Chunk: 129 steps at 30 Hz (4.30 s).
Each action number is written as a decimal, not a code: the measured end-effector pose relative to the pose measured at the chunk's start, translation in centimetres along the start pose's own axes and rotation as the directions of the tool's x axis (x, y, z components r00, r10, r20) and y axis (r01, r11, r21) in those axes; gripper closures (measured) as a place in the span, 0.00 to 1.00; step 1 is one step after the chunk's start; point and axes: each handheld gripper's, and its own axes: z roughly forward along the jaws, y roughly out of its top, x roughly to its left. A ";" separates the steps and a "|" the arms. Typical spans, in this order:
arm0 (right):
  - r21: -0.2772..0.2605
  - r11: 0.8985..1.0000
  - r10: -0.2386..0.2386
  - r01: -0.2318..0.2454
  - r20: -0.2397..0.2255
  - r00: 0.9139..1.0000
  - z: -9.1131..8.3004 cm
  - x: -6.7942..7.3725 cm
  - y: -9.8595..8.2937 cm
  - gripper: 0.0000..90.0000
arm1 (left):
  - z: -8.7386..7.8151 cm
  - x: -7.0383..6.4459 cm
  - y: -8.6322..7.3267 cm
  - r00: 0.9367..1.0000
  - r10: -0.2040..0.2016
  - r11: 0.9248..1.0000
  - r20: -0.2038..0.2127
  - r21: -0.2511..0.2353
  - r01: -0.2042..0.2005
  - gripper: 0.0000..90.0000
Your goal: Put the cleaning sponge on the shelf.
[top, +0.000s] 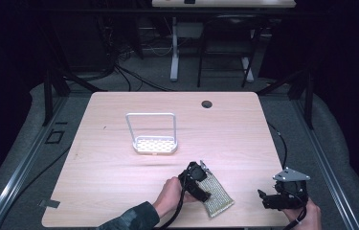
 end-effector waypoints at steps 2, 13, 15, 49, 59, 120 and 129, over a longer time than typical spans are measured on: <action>0.001 1.000 0.001 -0.001 -0.001 1.000 0.0 0.0 0.0 0.05 | 0.0 0.0 0.0 1.000 0.005 1.000 -0.003 -0.003 -0.005 0.40; 0.012 1.000 -0.009 0.009 -0.004 1.000 0.2 0.1 0.0 0.08 | -0.1 -0.7 -0.2 0.999 0.034 0.999 0.003 -0.024 -0.034 0.58; 0.013 1.000 -0.007 0.007 -0.004 1.000 0.2 0.1 0.0 0.08 | -0.1 -0.8 -0.3 0.999 0.036 0.999 -0.001 -0.025 -0.036 0.60; 0.018 1.000 -0.016 0.016 -0.008 1.000 0.1 0.0 -0.2 0.09 | -3.4 -1.6 -0.4 0.991 0.116 0.985 -0.061 -0.119 -0.123 0.68; 0.017 1.000 -0.024 0.024 -0.007 1.000 0.3 0.2 -0.1 0.10 | -5.4 -0.6 -1.3 0.994 0.079 0.983 -0.078 -0.158 -0.091 0.68; 0.015 0.992 -0.125 0.126 -0.085 0.989 3.7 1.8 3.8 0.10 | -12.7 8.0 -8.6 0.928 -0.245 0.935 -0.280 -0.320 0.150 0.68; 0.014 0.992 -0.123 0.124 -0.084 0.989 3.7 1.8 3.8 0.10 | -13.6 9.0 -9.0 0.910 -0.284 0.922 -0.301 -0.345 0.174 0.68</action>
